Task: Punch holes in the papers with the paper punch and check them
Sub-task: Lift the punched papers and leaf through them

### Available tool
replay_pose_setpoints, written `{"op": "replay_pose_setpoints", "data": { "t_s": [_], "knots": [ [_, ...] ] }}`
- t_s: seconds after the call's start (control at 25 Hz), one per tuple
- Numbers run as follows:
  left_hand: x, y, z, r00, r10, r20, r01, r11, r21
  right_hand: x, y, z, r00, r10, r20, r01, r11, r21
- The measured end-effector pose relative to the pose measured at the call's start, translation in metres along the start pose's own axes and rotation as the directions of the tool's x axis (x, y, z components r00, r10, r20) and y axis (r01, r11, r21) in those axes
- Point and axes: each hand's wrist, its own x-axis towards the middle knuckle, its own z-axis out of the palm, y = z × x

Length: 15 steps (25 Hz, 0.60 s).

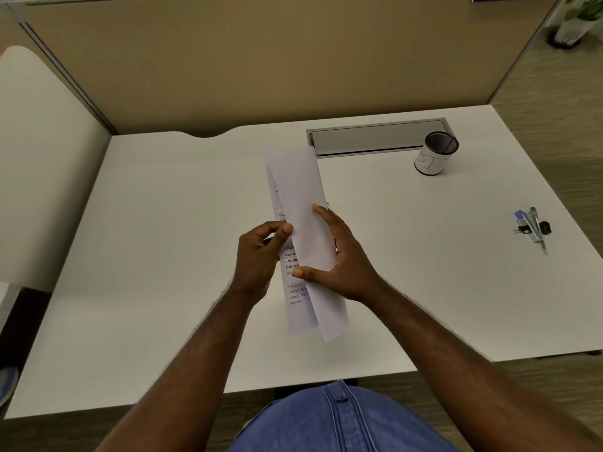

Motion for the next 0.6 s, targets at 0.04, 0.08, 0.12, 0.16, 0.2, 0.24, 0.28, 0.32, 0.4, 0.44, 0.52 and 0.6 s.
{"op": "replay_pose_setpoints", "data": {
  "t_s": [0.04,0.08,0.12,0.16,0.2,0.24,0.28,0.32,0.4,0.44,0.52,0.6],
  "knots": [
    [-0.0006,0.0003,0.0004,1.0,0.012,0.005,-0.012,1.0,-0.004,-0.0002,-0.001,0.0003,1.0,0.0,0.001,0.0,1.0,0.014],
    [-0.0011,0.0004,0.0008,1.0,0.022,0.008,-0.022,1.0,-0.005,-0.0006,-0.0019,0.0004,1.0,0.002,0.005,-0.003,0.999,0.032],
    [-0.0014,0.0005,0.001,1.0,0.029,0.007,-0.029,1.0,-0.005,-0.0009,-0.0027,0.0004,1.0,0.006,0.01,-0.006,0.999,0.051],
    [-0.0018,0.0006,0.0011,1.0,0.031,0.003,-0.031,0.999,-0.005,-0.0013,-0.0035,0.0004,1.0,0.009,0.014,-0.01,0.998,0.067],
    [-0.0021,0.0006,0.0012,1.0,0.031,0.001,-0.031,0.999,-0.005,-0.0018,-0.0042,0.0003,1.0,0.01,0.017,-0.012,0.997,0.078],
    [-0.0023,0.0004,0.0012,0.999,0.032,0.0,-0.032,0.999,-0.003,-0.0022,-0.005,0.0003,1.0,0.012,0.02,-0.014,0.996,0.087],
    [-0.0027,0.0003,0.0009,0.999,0.033,-0.001,-0.033,0.999,0.003,-0.0027,-0.0054,0.0003,1.0,0.016,0.024,-0.018,0.995,0.095],
    [-0.0028,0.0003,0.0009,0.999,0.036,-0.003,-0.036,0.999,0.01,-0.0033,-0.0058,0.0002,0.999,0.021,0.03,-0.024,0.995,0.102],
    [-0.0033,0.0001,0.0003,0.999,0.04,-0.009,-0.04,0.999,0.031,-0.0047,-0.0059,0.0001,0.999,0.029,0.039,-0.033,0.992,0.118],
    [-0.0039,-0.0001,-0.0001,0.999,0.039,-0.014,-0.038,0.998,0.041,-0.0052,-0.006,0.0004,0.999,0.031,0.042,-0.036,0.991,0.126],
    [-0.0048,-0.0007,-0.001,0.999,0.035,-0.023,-0.033,0.998,0.049,-0.0063,-0.0061,0.0013,0.998,0.034,0.049,-0.041,0.99,0.137],
    [-0.0056,-0.0018,-0.0018,0.999,0.031,-0.028,-0.029,0.998,0.047,-0.0071,-0.0062,0.0026,0.998,0.036,0.057,-0.044,0.989,0.143]
  ]
}}
